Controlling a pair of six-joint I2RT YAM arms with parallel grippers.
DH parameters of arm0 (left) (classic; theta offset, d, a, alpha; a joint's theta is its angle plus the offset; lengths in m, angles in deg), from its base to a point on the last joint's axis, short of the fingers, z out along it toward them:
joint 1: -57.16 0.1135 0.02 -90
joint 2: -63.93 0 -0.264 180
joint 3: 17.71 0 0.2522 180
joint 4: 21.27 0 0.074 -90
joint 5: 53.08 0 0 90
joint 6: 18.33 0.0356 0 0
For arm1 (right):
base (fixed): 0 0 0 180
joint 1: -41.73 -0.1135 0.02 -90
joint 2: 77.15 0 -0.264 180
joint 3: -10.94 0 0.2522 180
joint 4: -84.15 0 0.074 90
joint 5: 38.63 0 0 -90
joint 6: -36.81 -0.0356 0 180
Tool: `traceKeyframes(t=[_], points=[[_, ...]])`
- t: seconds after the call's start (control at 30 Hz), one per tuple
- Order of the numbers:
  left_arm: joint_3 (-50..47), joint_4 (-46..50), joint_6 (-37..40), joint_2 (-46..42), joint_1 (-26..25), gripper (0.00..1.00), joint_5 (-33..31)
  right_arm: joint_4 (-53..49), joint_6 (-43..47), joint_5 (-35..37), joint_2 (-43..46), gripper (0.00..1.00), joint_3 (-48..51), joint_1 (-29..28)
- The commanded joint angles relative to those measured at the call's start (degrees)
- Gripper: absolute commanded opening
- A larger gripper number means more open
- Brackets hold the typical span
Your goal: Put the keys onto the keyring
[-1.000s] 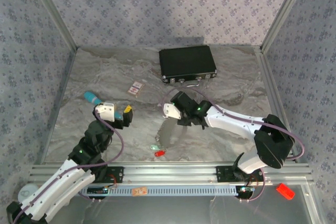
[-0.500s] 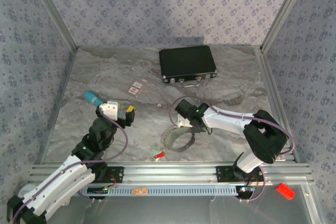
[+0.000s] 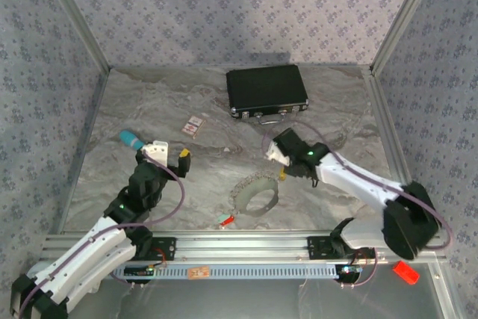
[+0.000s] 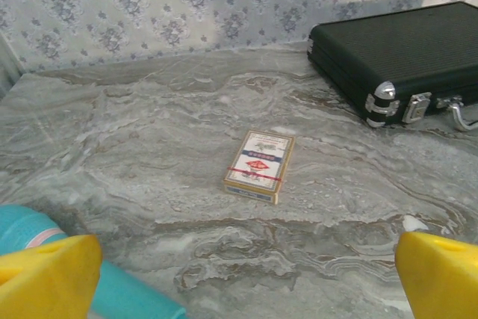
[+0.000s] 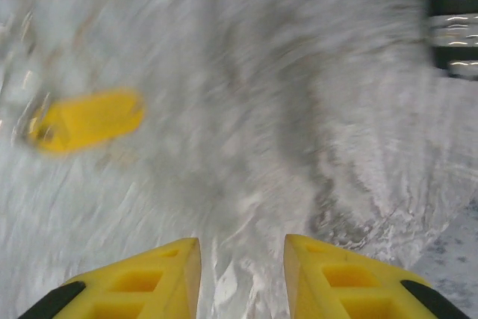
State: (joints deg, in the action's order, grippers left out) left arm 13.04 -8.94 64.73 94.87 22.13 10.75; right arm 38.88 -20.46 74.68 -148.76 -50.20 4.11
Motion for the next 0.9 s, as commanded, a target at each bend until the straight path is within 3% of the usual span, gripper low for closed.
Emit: traceKeyframes(t=[0.0, 0.2, 0.3, 0.47, 0.63, 0.87], points=[[2.7, 0.2, 0.6, 0.8, 2.4, 1.0, 0.7, 16.2, -13.5, -9.7, 9.3, 0.38, 5.3, 6.0], [3.2, -4.9, 3.9, 5.5, 9.4, 1.0, 2.2, 42.2, -24.2, -12.6, 17.0, 0.43, 19.9, 22.0], [2.6, -10.0, 5.3, 9.6, 12.5, 1.0, 2.3, 52.1, -25.7, -14.8, 13.7, 0.41, 24.9, 28.4], [1.6, -18.1, 7.7, 16.8, 16.4, 1.0, 2.0, 72.8, -23.6, -19.8, 6.7, 0.39, 32.5, 32.8], [-0.1, -25.6, 5.8, 23.9, 21.9, 1.0, 3.8, 78.2, -27.5, -23.5, -0.8, 0.36, 32.2, 37.5], [-1.2, -36.2, 6.2, 32.3, 26.6, 1.0, 8.4, 83.4, -26.6, -26.4, -9.9, 0.36, 30.9, 37.6]])
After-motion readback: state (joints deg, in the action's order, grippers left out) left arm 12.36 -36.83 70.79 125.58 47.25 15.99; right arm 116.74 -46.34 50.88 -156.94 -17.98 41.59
